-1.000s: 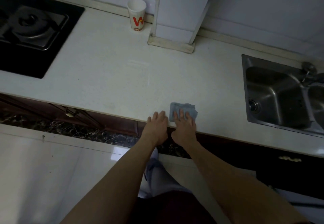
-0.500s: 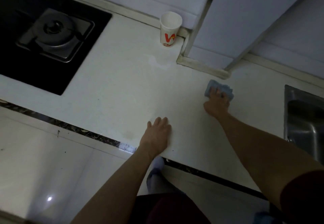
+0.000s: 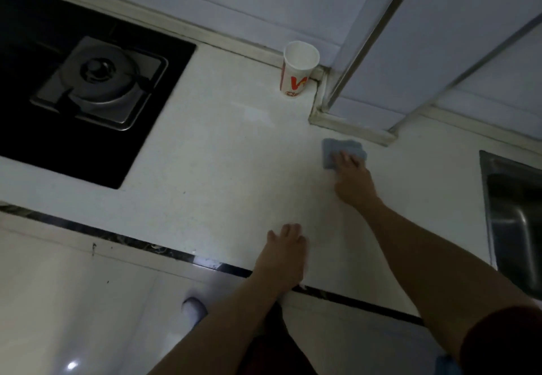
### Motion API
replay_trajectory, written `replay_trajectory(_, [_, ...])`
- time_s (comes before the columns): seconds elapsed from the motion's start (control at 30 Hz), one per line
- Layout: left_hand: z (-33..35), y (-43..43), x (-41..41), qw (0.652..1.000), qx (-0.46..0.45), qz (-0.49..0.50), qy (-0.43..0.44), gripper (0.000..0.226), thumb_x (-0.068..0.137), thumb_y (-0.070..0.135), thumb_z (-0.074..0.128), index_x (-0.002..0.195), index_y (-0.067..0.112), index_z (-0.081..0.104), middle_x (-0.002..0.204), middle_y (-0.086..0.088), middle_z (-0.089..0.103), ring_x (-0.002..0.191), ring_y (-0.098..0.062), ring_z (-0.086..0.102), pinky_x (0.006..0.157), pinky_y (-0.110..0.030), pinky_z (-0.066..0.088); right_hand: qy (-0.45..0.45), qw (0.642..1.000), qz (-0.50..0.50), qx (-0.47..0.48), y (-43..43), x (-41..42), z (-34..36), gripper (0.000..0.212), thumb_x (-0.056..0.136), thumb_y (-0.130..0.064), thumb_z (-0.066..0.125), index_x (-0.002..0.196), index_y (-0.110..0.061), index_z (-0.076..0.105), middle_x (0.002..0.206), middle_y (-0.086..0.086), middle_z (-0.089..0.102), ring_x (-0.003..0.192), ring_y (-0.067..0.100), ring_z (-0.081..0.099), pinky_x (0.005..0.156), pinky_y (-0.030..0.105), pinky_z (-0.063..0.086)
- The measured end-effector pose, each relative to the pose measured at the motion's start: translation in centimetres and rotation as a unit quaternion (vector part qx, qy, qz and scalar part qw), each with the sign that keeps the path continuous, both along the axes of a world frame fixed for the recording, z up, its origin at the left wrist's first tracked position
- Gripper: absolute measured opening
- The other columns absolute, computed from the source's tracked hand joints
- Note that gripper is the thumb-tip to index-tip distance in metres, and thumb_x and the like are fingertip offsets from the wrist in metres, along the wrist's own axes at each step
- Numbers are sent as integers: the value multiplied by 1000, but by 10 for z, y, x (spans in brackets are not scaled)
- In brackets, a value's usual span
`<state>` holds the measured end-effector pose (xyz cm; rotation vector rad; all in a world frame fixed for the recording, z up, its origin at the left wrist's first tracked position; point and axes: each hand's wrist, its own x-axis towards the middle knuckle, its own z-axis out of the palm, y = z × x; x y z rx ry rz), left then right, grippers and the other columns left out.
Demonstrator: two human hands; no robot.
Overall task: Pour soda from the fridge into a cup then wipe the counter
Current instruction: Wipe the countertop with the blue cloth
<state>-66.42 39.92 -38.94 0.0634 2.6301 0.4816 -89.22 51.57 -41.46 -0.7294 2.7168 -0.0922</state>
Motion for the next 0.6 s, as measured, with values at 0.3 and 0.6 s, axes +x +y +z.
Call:
replay_trajectory(0.3, [-11, -24, 64, 997, -40, -64, 3, 49, 89, 26, 51, 132, 6, 46, 150, -16, 25, 132, -35, 29, 108, -57, 27, 36, 994, -67, -81, -59, 118, -23, 65, 73, -16, 37, 136, -8, 52, 143, 20, 46, 131, 45, 39, 104, 56, 38])
replay_trajectory(0.6, [-4, -49, 76, 990, -27, -138, 19, 57, 90, 21, 54, 142, 3, 37, 157, -17, 18, 141, -33, 22, 115, -53, 23, 69, 984, -161, 19, 51, 178, -22, 65, 76, -18, 36, 136, 3, 46, 135, 30, 49, 118, 48, 51, 89, 55, 50])
